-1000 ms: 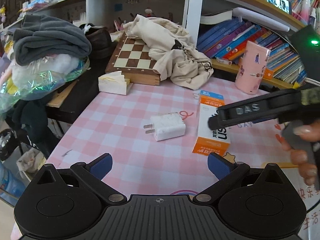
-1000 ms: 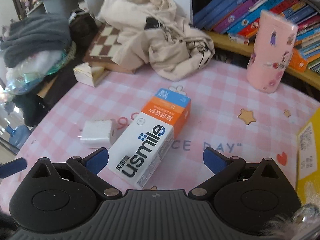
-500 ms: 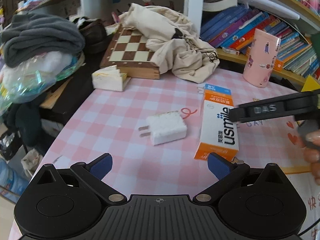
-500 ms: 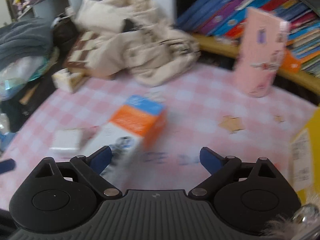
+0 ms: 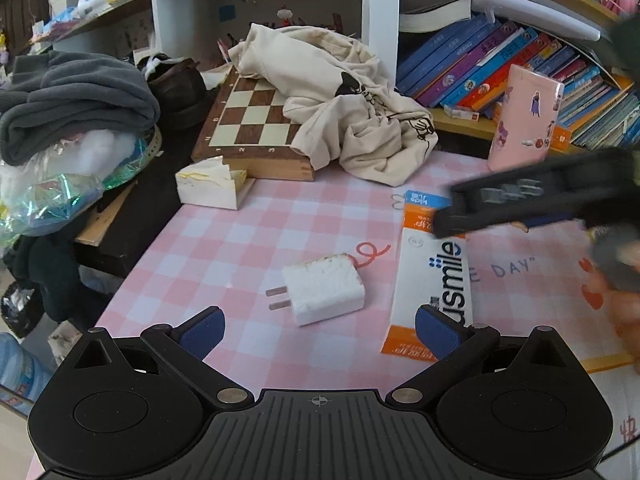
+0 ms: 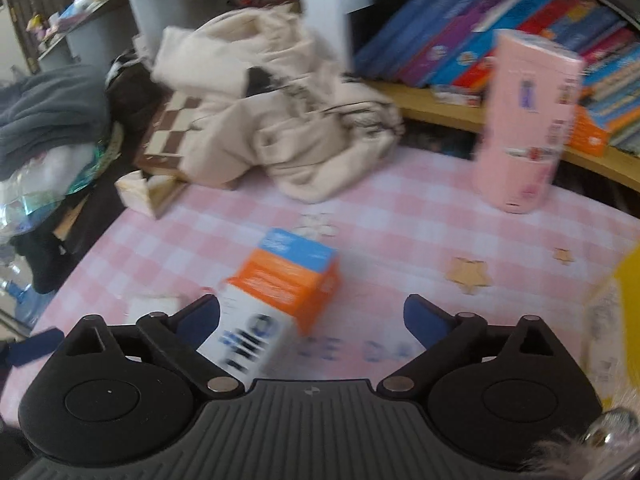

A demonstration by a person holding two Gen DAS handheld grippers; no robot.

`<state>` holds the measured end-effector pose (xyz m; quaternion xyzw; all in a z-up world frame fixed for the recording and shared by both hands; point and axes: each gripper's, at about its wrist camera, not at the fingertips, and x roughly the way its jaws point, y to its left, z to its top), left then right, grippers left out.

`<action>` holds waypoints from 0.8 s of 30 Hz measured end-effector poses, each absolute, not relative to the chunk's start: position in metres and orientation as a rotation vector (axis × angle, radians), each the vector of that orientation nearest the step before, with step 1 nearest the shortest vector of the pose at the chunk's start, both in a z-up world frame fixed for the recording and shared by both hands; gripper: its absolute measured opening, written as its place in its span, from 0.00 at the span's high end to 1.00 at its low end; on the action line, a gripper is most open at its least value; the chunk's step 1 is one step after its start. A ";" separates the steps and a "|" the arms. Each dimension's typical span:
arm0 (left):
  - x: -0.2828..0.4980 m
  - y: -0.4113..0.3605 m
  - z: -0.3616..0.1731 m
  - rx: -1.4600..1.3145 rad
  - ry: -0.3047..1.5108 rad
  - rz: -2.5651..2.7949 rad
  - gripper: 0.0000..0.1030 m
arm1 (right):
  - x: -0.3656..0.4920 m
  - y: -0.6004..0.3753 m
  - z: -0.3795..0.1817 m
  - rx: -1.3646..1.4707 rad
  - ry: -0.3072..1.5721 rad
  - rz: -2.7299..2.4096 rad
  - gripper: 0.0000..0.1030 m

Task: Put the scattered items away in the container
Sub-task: 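Grasp the white usmile box with the right gripper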

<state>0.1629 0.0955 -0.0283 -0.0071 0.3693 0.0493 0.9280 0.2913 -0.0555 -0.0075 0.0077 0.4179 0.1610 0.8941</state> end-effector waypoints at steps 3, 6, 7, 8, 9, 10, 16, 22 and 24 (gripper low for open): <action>0.158 0.098 -0.029 -0.009 0.762 0.114 0.00 | 0.296 -0.028 -0.017 -0.050 0.886 0.349 0.03; 0.154 0.101 -0.028 -0.008 0.762 0.131 0.00 | 0.299 -0.009 -0.031 -0.121 0.925 0.361 0.04; 0.153 0.103 -0.028 -0.010 0.761 0.137 0.00 | 0.298 -0.009 -0.034 -0.133 0.930 0.364 0.06; 0.152 0.104 -0.028 -0.011 0.758 0.141 0.00 | 0.295 -0.010 -0.036 -0.137 0.925 0.369 0.06; 0.152 0.106 -0.028 -0.012 0.756 0.146 0.00 | 0.293 -0.014 -0.037 -0.130 0.915 0.369 0.06; 0.153 0.107 -0.028 -0.013 0.755 0.150 0.00 | 0.290 -0.020 -0.037 -0.126 0.908 0.361 0.06; 0.172 0.102 -0.034 0.020 0.756 0.133 0.00 | 0.276 -0.070 -0.038 -0.109 0.873 0.260 0.11; 0.199 0.089 -0.049 0.047 0.797 0.093 0.01 | 0.264 -0.103 -0.037 -0.086 0.853 0.199 0.28; 0.204 0.088 -0.051 0.053 0.780 0.115 0.02 | 0.259 -0.107 -0.037 -0.093 0.846 0.205 0.29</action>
